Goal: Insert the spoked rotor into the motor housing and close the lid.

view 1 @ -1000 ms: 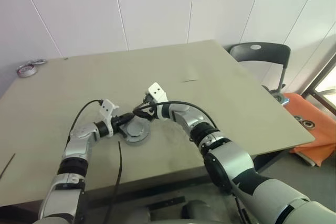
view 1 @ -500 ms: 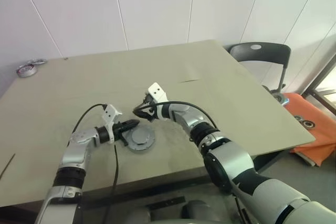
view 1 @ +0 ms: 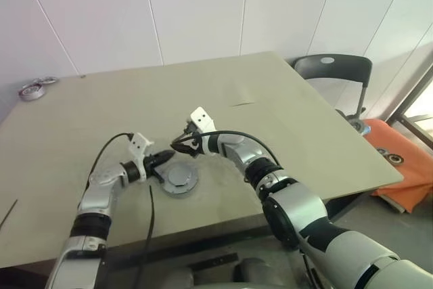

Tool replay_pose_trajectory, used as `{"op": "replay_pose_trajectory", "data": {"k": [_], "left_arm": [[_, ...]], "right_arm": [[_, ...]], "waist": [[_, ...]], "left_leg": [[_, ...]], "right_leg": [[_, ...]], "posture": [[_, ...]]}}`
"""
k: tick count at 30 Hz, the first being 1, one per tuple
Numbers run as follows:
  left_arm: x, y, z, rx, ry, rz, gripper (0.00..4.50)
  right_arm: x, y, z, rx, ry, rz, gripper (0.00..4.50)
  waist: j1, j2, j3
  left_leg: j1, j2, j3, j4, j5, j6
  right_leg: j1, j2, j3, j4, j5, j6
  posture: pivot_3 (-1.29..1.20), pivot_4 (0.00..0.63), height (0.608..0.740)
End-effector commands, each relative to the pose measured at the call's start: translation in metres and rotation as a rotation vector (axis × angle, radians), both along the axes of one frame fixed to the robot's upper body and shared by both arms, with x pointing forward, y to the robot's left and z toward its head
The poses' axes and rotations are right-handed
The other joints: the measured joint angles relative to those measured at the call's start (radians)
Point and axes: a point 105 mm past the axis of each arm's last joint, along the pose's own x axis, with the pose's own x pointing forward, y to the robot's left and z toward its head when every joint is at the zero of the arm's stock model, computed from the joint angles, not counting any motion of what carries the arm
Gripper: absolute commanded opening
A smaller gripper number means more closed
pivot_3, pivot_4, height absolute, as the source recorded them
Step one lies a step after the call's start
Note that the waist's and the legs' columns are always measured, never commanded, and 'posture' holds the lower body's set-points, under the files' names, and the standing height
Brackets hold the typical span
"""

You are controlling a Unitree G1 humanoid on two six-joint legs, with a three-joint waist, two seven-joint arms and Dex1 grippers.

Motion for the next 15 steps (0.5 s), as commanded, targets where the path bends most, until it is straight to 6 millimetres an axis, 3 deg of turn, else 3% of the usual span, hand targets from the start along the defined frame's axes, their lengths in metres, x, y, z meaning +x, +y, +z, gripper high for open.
{"op": "replay_pose_trajectory", "data": {"k": [1, 5, 8, 10, 13, 15], "left_arm": [[0.007, 0.013, 0.023, -0.024, -0.088, 0.043, 0.0], [-0.007, 0.017, 0.033, -0.041, -0.097, 0.01, 0.0], [-0.032, 0.017, 0.045, -0.024, -0.068, -0.074, 0.0], [-0.061, 0.017, 0.047, 0.001, 0.065, -0.156, 0.0], [-0.106, 0.016, 0.052, 0.03, 0.203, -0.262, 0.0], [-0.119, 0.02, 0.056, 0.047, 0.236, -0.262, 0.0]], "right_arm": [[-0.003, 0.013, 0.012, 0.029, -0.034, 0.031, 3.95], [-0.003, 0.013, 0.011, 0.025, -0.033, 0.032, 3.95], [-0.002, 0.012, 0.011, 0.024, -0.032, 0.031, 3.95], [-0.006, 0.012, 0.01, 0.022, -0.025, 0.07, 3.95], [-0.029, 0.02, 0.016, 0.006, -0.066, 0.293, 3.95], [-0.044, 0.018, 0.015, -0.021, -0.084, 0.42, 3.95]], "waist": [[-0.001, 0.0, 0.0], [-0.002, 0.0, 0.0], [-0.014, 0.0, 0.0], [-0.027, 0.001, 0.001], [-0.035, 0.004, 0.002], [-0.034, 0.006, 0.004]], "left_leg": [[0.0, 0.0, 0.0, 0.0, 0.0, 0.0], [-0.001, 0.0, 0.0, 0.0, 0.0, 0.0], [-0.001, 0.0, 0.0, -0.001, 0.0, 0.0], [-0.001, 0.0, 0.0, -0.001, 0.0, 0.0], [0.0, 0.001, 0.001, -0.003, 0.0, 0.0], [0.0, 0.001, 0.001, -0.002, 0.0, 0.0]], "right_leg": [[0.0, 0.0, 0.0, 0.0, 0.0, 0.0], [0.0, 0.0, 0.0, 0.0, 0.0, 0.0], [-0.001, -0.001, 0.001, 0.0, 0.0, 0.0], [-0.001, 0.0, 0.001, 0.0, 0.0, 0.0], [0.0, 0.0, 0.001, -0.001, 0.0, 0.0], [0.0, 0.0, 0.001, -0.001, -0.001, 0.0]], "posture": [[0.0, 0.0, 0.74], [0.0, 0.0, 0.74], [0.0, 0.0, 0.74], [0.0, 0.0, 0.74], [0.0, 0.0, 0.74], [0.0, 0.0, 0.74]]}}
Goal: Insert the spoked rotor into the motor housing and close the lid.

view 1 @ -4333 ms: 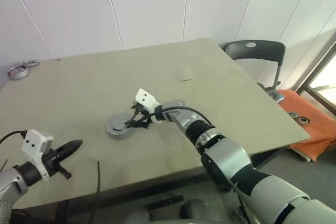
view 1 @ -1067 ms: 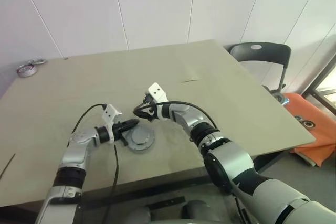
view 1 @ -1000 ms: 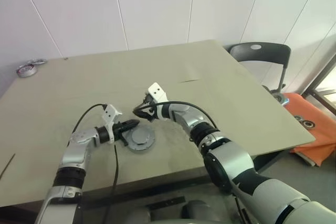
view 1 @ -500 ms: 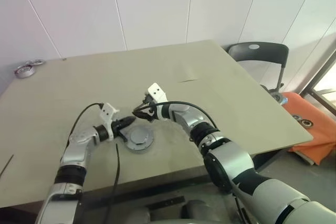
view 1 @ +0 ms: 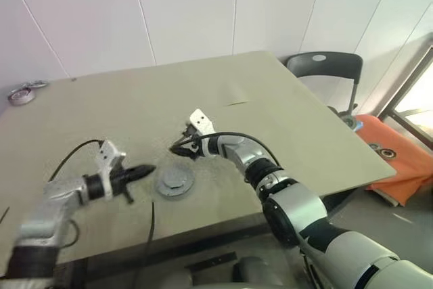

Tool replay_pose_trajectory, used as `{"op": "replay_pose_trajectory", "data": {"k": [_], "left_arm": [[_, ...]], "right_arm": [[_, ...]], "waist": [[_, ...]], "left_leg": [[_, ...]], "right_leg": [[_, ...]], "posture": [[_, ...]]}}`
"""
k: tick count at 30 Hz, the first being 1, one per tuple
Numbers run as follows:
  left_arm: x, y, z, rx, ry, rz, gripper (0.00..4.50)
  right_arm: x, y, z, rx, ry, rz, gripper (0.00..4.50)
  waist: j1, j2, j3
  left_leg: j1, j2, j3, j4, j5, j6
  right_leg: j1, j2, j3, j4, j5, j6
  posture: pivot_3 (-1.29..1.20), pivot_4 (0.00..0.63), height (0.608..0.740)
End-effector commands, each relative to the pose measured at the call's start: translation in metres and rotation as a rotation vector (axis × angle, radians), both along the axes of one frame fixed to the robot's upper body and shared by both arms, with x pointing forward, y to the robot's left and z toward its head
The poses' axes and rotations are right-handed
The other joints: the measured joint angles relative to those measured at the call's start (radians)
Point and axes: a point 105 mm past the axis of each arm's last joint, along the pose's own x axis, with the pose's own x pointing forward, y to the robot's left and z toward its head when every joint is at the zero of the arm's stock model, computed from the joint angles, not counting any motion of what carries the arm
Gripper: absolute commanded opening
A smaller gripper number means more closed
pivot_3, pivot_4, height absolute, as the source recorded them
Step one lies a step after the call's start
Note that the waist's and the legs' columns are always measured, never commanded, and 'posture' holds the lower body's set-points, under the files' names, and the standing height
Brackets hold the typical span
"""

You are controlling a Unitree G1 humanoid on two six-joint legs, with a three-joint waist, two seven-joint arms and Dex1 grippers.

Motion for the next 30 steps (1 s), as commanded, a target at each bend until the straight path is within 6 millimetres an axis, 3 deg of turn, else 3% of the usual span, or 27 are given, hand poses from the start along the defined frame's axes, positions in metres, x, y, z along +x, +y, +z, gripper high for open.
{"op": "replay_pose_trajectory", "data": {"k": [1, 4, 8, 19, 30], "left_arm": [[-0.014, -0.002, 0.023, -0.008, -0.002, -0.033, 0.0], [-0.013, 0.006, 0.023, -0.001, -0.001, 0.02, 0.0], [-0.006, 0.006, 0.021, -0.021, -0.017, 0.053, 0.0], [0.003, 0.003, 0.02, -0.038, -0.034, 0.049, 0.0], [0.009, 0.013, 0.02, -0.022, -0.039, 0.086, 0.0]], "right_arm": [[-0.024, 0.006, 0.016, -0.013, -0.07, 0.23, 3.95], [-0.04, -0.013, 0.012, -0.058, -0.053, 0.35, 3.95], [-0.048, -0.027, 0.013, -0.084, -0.023, 0.379, 3.95], [-0.03, -0.019, 0.011, -0.076, -0.053, 0.213, 3.95], [-0.037, -0.02, 0.003, -0.111, -0.023, 0.269, 3.95]], "waist": [[0.008, 0.002, 0.002], [0.024, 0.006, 0.004], [0.026, 0.005, 0.005], [0.014, 0.002, 0.003], [0.014, 0.002, 0.003]], "left_leg": [[0.0, 0.0, 0.0, 0.001, 0.0, 0.0], [0.001, 0.0, -0.001, 0.003, 0.0, 0.0], [0.002, 0.0, -0.001, 0.004, 0.0, 0.0], [0.0, 0.001, 0.0, 0.0, 0.0, 0.0], [0.0, 0.0, 0.0, 0.001, 0.0, 0.0]], "right_leg": [[0.001, 0.0, 0.0, 0.0, -0.002, 0.002], [0.003, 0.0, -0.003, 0.0, -0.003, 0.004], [0.005, 0.0, -0.003, 0.0, -0.005, 0.0], [0.0, 0.0, -0.002, -0.001, -0.002, 0.003], [0.001, 0.0, -0.002, -0.002, -0.003, 0.003]], "posture": [[0.0, 0.0, 0.74], [0.0, 0.0, 0.74], [0.0, 0.0, 0.74], [0.0, 0.0, 0.74], [0.0, 0.0, 0.74]]}}
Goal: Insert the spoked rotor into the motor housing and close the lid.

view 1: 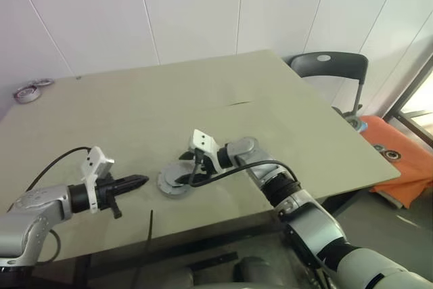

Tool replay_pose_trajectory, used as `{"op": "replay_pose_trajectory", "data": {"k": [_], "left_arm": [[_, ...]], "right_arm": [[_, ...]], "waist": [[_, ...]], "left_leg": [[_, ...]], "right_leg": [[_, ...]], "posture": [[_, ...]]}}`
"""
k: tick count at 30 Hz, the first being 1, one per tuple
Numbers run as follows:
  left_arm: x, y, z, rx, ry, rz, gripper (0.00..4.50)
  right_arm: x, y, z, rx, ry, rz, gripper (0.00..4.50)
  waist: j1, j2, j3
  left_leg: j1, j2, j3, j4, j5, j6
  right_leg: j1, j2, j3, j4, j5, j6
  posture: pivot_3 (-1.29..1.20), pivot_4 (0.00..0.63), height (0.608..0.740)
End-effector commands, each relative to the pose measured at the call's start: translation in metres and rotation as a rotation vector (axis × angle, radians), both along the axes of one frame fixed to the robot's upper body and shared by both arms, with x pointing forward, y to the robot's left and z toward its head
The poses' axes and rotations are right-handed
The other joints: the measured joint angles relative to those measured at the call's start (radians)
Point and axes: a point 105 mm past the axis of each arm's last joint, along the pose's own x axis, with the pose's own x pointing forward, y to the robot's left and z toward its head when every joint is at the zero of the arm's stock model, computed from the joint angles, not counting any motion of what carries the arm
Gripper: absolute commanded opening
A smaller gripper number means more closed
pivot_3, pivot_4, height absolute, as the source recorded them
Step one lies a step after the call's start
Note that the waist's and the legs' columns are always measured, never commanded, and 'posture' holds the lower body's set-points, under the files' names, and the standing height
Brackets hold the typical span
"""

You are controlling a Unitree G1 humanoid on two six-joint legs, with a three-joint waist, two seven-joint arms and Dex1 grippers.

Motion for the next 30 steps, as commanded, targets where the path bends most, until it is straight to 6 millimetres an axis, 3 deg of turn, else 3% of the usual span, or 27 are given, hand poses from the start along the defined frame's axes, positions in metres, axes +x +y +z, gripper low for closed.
{"op": "replay_pose_trajectory", "data": {"k": [1, 16, 22, 30], "left_arm": [[0.007, 0.005, 0.011, 0.02, -0.055, 0.011, 0.0], [0.006, 0.005, 0.004, 0.01, -0.049, 0.032, 0.0], [0.006, 0.005, 0.003, 0.011, -0.047, 0.032, 0.0], [0.008, 0.004, 0.003, 0.012, -0.057, 0.034, 0.0]], "right_arm": [[0.001, 0.005, 0.009, 0.0, -0.036, 0.034, 3.95], [-0.001, 0.009, 0.001, -0.031, -0.028, 0.047, 3.95], [-0.005, -0.005, -0.013, -0.123, 0.019, 0.091, 3.95], [-0.003, 0.0, -0.028, -0.167, 0.006, 0.046, 3.95]], "waist": [[0.0, 0.0, 0.0], [0.0, 0.0, 0.0], [0.0, 0.0, 0.0], [-0.002, 0.0, 0.0]], "left_leg": [[0.0, 0.0, 0.0, 0.0, 0.0, 0.0], [0.0, 0.0, 0.0, 0.0, 0.0, 0.0], [0.0, 0.0, 0.0, 0.0, 0.0, 0.0], [0.004, 0.0, 0.0, 0.0, 0.0, 0.0]], "right_leg": [[0.0, 0.0, 0.0, 0.0, 0.0, 0.0], [0.0, 0.0, 0.0, 0.0, 0.0, 0.0], [0.0, 0.0, 0.0, 0.0, 0.0, 0.0], [0.003, 0.0, 0.0, 0.0, 0.0, 0.0]], "posture": [[0.0, 0.0, 0.74], [0.0, 0.0, 0.74], [0.0, 0.0, 0.74], [0.0, 0.0, 0.74]]}}
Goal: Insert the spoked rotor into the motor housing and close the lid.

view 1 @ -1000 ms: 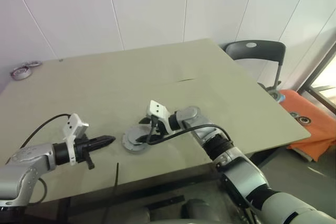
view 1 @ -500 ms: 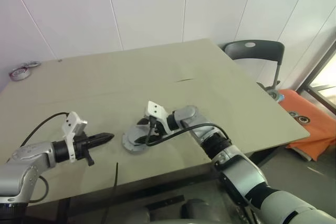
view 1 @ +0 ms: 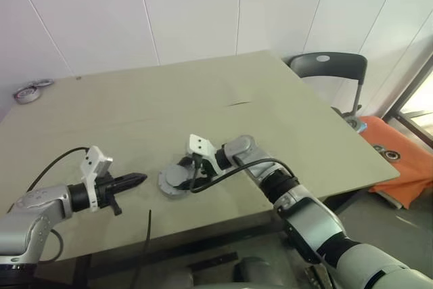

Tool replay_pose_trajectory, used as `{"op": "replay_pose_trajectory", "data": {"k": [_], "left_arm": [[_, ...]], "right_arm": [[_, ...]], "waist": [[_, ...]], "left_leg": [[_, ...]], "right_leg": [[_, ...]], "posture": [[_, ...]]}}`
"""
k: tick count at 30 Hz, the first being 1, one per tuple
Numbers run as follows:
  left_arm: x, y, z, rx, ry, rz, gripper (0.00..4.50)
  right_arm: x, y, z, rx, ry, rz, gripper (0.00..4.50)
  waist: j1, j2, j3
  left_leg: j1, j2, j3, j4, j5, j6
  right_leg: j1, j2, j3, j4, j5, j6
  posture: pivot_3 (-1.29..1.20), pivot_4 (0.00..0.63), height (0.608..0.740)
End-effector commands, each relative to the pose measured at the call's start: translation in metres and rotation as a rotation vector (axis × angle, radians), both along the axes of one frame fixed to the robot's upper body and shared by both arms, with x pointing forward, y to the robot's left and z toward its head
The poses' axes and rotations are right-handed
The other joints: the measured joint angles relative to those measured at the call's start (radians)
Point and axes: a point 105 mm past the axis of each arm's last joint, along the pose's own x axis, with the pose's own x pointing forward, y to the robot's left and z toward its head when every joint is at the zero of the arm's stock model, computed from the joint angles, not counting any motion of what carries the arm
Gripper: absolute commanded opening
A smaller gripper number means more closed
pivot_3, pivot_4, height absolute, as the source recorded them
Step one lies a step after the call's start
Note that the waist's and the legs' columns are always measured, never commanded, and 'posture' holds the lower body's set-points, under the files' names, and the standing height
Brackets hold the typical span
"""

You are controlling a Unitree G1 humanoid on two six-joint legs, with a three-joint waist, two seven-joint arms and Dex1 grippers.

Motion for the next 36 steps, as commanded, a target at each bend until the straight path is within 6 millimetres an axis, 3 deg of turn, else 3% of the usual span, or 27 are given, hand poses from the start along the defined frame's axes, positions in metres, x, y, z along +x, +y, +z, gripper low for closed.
{"op": "replay_pose_trajectory", "data": {"k": [1, 10, 19, 24, 30, 36], "left_arm": [[0.003, 0.0, 0.007, 0.013, -0.042, -0.001, 0.0], [-0.002, 0.003, 0.005, 0.02, -0.046, 0.021, 0.0], [0.004, 0.002, 0.011, 0.023, -0.075, 0.023, 0.0], [0.015, -0.003, 0.012, 0.017, -0.101, 0.019, 0.0], [0.037, -0.033, 0.013, -0.037, -0.138, -0.023, 0.0], [0.033, -0.052, -0.019, -0.061, -0.033, -0.061, 0.0]], "right_arm": [[0.001, -0.003, -0.02, -0.088, 0.008, -0.032, 3.95], [0.0, 0.003, -0.029, -0.099, 0.031, -0.065, 3.95], [-0.007, -0.02, -0.068, -0.239, 0.083, -0.087, 3.95], [-0.005, -0.022, -0.071, -0.245, 0.081, -0.096, 3.95], [-0.004, -0.019, -0.072, -0.241, 0.074, -0.111, 3.95], [-0.003, -0.018, -0.071, -0.234, 0.079, -0.12, 3.95]], "waist": [[-0.001, 0.001, 0.0], [-0.003, 0.004, 0.002], [-0.002, 0.005, 0.002], [-0.002, 0.006, 0.001], [-0.003, 0.008, -0.001], [-0.006, 0.009, -0.004]], "left_leg": [[0.001, 0.0, 0.0, 0.0, 0.0, 0.0], [0.016, 0.003, 0.001, -0.003, 0.0, 0.0], [0.023, 0.003, 0.001, -0.007, 0.0, 0.0], [0.029, 0.003, 0.002, -0.009, -0.003, -0.004], [0.028, 0.003, 0.002, -0.009, -0.003, -0.004], [0.031, 0.003, 0.001, -0.015, -0.002, -0.004]], "right_leg": [[0.0, 0.0, 0.0, 0.0, 0.0, 0.0], [0.011, 0.001, -0.001, 0.001, -0.004, -0.006], [0.016, 0.001, -0.001, 0.002, -0.004, -0.007], [0.018, -0.001, -0.002, 0.001, -0.005, -0.008], [0.018, -0.001, -0.004, -0.002, -0.005, -0.008], [0.021, 0.0, -0.004, -0.002, -0.005, -0.008]], "posture": [[0.0, 0.0, 0.74], [0.0, 0.0, 0.74], [0.0, 0.0, 0.74], [0.0, 0.0, 0.74], [0.0, 0.0, 0.74], [0.0, 0.0, 0.74]]}}
